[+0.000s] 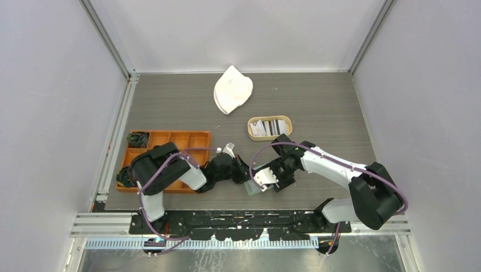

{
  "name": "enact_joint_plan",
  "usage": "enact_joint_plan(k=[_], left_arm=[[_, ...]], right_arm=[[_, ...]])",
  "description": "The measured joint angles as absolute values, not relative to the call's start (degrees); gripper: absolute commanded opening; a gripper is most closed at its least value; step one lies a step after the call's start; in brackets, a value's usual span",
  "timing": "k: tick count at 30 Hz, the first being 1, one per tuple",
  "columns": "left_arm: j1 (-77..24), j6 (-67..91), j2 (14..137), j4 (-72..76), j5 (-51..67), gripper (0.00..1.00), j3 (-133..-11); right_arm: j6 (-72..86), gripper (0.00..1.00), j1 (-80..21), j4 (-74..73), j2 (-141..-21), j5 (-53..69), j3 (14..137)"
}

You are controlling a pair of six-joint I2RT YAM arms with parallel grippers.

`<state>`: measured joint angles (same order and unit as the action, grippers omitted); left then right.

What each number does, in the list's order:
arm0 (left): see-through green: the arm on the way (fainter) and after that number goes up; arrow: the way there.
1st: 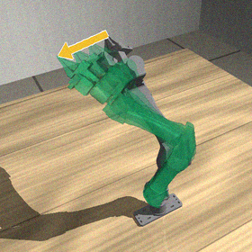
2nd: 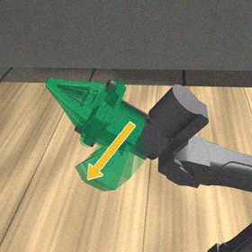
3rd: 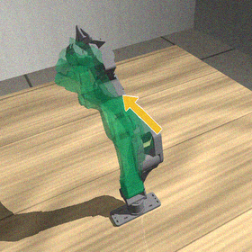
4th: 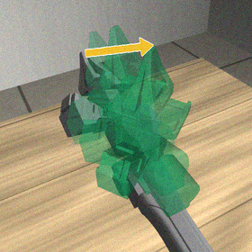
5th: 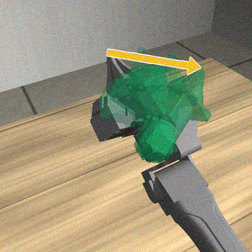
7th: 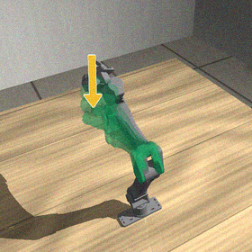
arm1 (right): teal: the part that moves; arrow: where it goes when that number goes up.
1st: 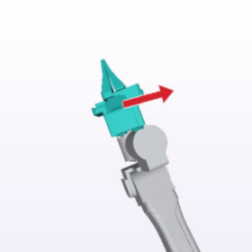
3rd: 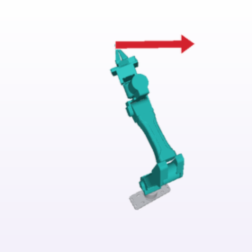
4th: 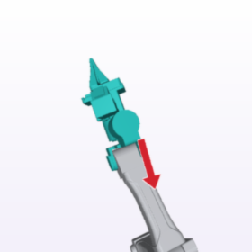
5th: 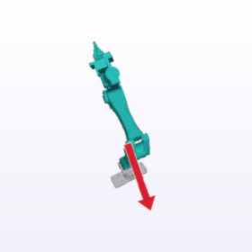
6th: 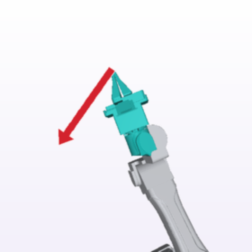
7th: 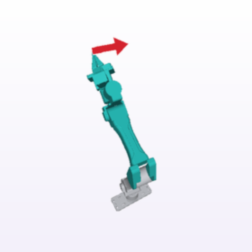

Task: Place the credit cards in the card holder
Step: Insert the credit card into the card holder.

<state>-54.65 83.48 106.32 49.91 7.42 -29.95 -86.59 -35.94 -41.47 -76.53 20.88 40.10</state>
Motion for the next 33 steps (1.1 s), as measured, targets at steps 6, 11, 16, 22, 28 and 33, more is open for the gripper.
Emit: enact_joint_plan(k=[6,11,16,22,28,33], left_arm=[[-54.22,83.50,107.02,49.89,8.64,0.00,-30.68],[-53.89,83.24,107.85,48.84,10.26,0.00,-32.36],[-53.08,82.30,108.90,48.05,12.32,0.01,-33.91],[-52.14,82.13,110.30,49.15,14.55,0.06,-34.48],[-51.44,81.87,111.55,50.48,16.38,0.14,-34.96],[-51.18,81.82,112.38,51.29,17.61,0.17,-35.46]], right_arm=[[-86.59,0.65,-35.94,-41.67,-76.53,20.58,40.10],[-86.59,0.65,-35.94,-41.69,-76.53,20.58,40.10],[-86.56,0.64,-35.94,-41.76,-76.53,20.62,40.10],[-85.80,0.57,-35.94,-42.46,-76.14,22.50,40.60],[-85.82,0.28,-36.21,-44.91,-72.18,29.65,41.39],[-83.18,0.15,-40.14,-43.42,-70.87,32.56,41.45]])
